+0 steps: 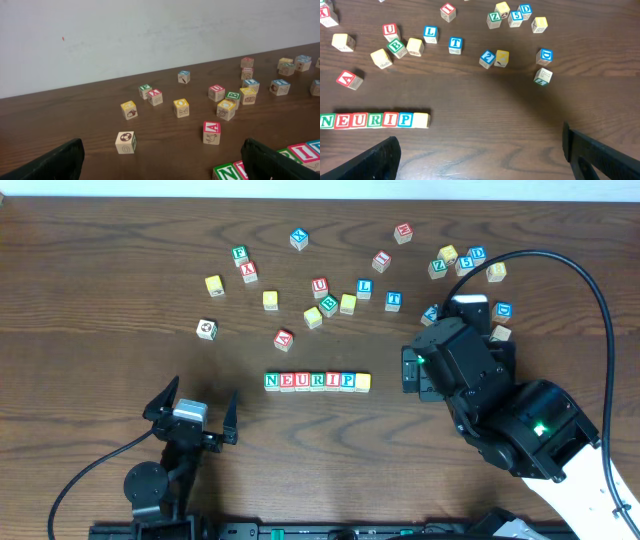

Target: Spell out NEURIPS

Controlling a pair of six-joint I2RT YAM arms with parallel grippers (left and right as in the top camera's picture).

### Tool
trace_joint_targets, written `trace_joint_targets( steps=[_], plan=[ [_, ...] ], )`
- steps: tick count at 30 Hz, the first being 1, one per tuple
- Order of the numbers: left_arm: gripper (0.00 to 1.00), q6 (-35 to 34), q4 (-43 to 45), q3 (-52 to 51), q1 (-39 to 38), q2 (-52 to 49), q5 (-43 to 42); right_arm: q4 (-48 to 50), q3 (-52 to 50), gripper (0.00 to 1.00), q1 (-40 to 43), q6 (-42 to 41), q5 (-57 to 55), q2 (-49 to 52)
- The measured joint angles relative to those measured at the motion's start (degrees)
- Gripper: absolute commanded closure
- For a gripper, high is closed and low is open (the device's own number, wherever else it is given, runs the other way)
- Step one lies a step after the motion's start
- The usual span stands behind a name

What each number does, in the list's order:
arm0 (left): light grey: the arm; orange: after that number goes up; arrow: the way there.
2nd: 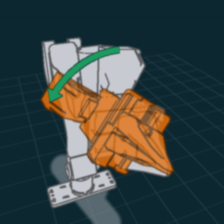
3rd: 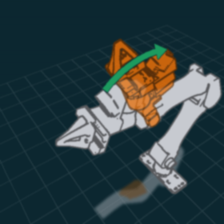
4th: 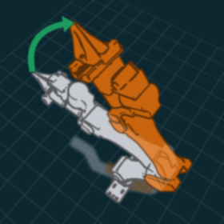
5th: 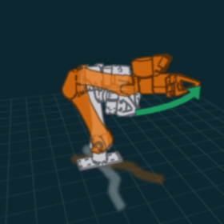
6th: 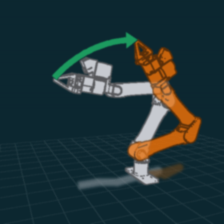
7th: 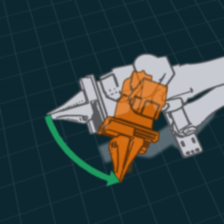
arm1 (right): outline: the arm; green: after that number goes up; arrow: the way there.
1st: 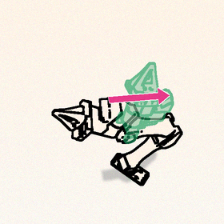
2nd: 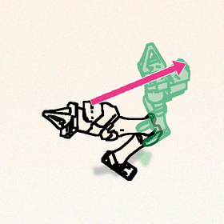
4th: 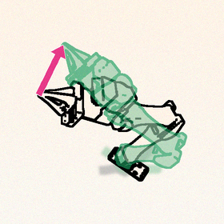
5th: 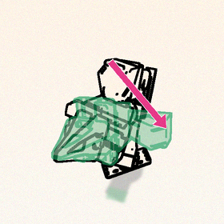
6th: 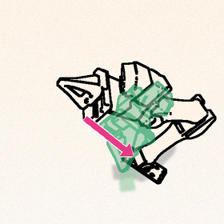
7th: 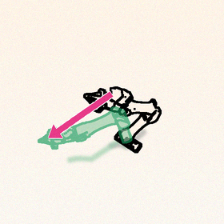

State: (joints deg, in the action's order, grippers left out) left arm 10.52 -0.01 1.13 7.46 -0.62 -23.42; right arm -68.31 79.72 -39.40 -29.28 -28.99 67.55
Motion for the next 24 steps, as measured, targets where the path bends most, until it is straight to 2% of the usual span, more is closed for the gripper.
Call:
trace_joint_targets(
  steps=[13,16,20,24],
  plan=[
    [0.02,0.0,0.0,0.0,0.0,0.0,0.0,-0.5,0.0,0.01,0.1,0.0,0.0,0.0],
    [0.02,0.0,0.0,0.0,0.0,0.0,0.0,2.1,0.0,0.01,0.9,0.1,0.0,-0.1],
    [0.02,0.0,-0.1,0.1,0.0,0.0,0.0,14.1,-1.5,0.01,1.4,1.7,0.3,-1.2],
    [0.02,0.0,-0.2,0.1,0.0,0.0,0.0,38.4,-11.5,0.01,1.8,8.7,3.5,-6.6]
  ],
)
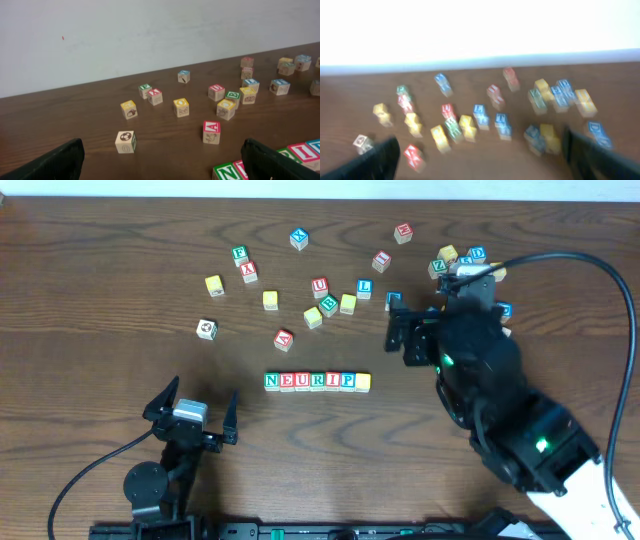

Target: Spell out NEURIPS

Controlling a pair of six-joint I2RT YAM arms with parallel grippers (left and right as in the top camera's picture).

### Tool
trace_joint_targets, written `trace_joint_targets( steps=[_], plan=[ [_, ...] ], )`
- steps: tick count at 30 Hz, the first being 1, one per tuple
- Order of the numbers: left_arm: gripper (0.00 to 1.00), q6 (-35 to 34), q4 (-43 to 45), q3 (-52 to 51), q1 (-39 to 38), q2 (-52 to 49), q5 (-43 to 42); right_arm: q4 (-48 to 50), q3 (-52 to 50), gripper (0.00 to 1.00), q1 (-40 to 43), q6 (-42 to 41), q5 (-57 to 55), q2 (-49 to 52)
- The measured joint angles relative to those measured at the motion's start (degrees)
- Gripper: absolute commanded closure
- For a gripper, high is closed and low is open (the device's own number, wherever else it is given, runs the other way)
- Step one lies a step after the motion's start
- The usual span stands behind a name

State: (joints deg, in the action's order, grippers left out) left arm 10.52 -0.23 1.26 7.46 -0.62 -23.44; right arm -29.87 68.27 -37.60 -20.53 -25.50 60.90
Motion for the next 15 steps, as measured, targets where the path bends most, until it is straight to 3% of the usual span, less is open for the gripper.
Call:
trace_joint_targets(
  steps=[7,15],
  plan=[
    [0.02,0.0,-0.2,0.1,0.0,0.0,0.0,33.8,-27.9,0.01,3.5,7.7,6.5,-13.7],
    [0.02,0.0,-0.2,0.1,0.0,0.0,0.0,44.3,-51.6,0.01,9.3,9.6,11.1,-31.1]
  ],
)
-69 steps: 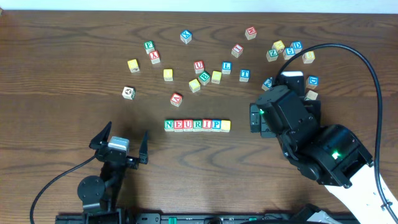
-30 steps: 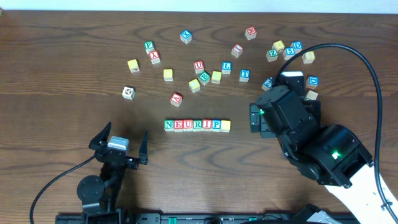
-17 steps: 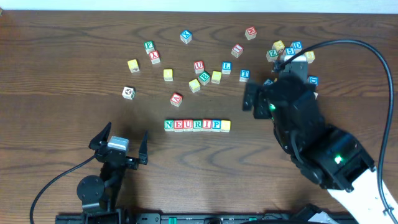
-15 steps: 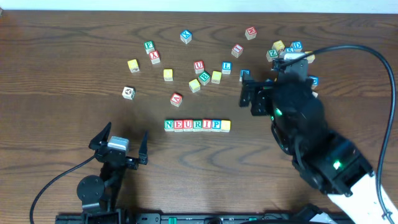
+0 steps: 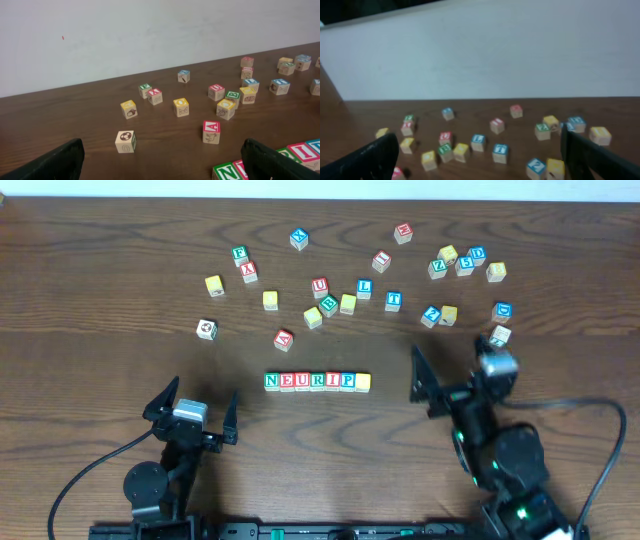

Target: Spell out NEURIPS

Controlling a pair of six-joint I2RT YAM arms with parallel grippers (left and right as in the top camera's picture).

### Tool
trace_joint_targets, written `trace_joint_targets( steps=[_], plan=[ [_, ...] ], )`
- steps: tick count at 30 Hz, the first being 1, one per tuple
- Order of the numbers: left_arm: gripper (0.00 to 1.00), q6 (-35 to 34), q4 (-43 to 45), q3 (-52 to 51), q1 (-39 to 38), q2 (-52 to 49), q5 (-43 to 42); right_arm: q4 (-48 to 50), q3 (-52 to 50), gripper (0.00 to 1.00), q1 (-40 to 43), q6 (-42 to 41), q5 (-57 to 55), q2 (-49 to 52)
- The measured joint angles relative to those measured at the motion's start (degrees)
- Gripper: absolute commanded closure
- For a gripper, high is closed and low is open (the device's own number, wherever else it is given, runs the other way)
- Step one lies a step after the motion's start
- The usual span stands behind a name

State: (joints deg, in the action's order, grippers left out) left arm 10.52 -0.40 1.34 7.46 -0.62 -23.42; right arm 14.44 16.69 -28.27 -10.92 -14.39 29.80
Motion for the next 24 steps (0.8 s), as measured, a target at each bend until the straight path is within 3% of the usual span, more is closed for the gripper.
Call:
trace_joint_targets(
  steps=[8,11,13,17,24],
  plan=[
    [0.02,0.0,0.0,0.0,0.0,0.0,0.0,1.1,-11.2,0.01,7.6,6.2,5.7,-17.1],
    [0.02,0.0,0.0,0.0,0.0,0.0,0.0,-1.3,-14.0,0.01,10.6,7.3,7.5,-22.4],
    [0.02,0.0,0.0,0.0,0.0,0.0,0.0,-8.0,-15.7,0.01,12.2,7.3,8.6,-26.6],
    [0.02,0.0,0.0,0.0,0.0,0.0,0.0,-17.7,-16.3,0.01,14.1,5.9,9.4,-28.7],
    [0.02,0.0,0.0,0.0,0.0,0.0,0.0,-18.2,-16.3,0.01,14.6,5.9,10.1,-28.9]
  ],
)
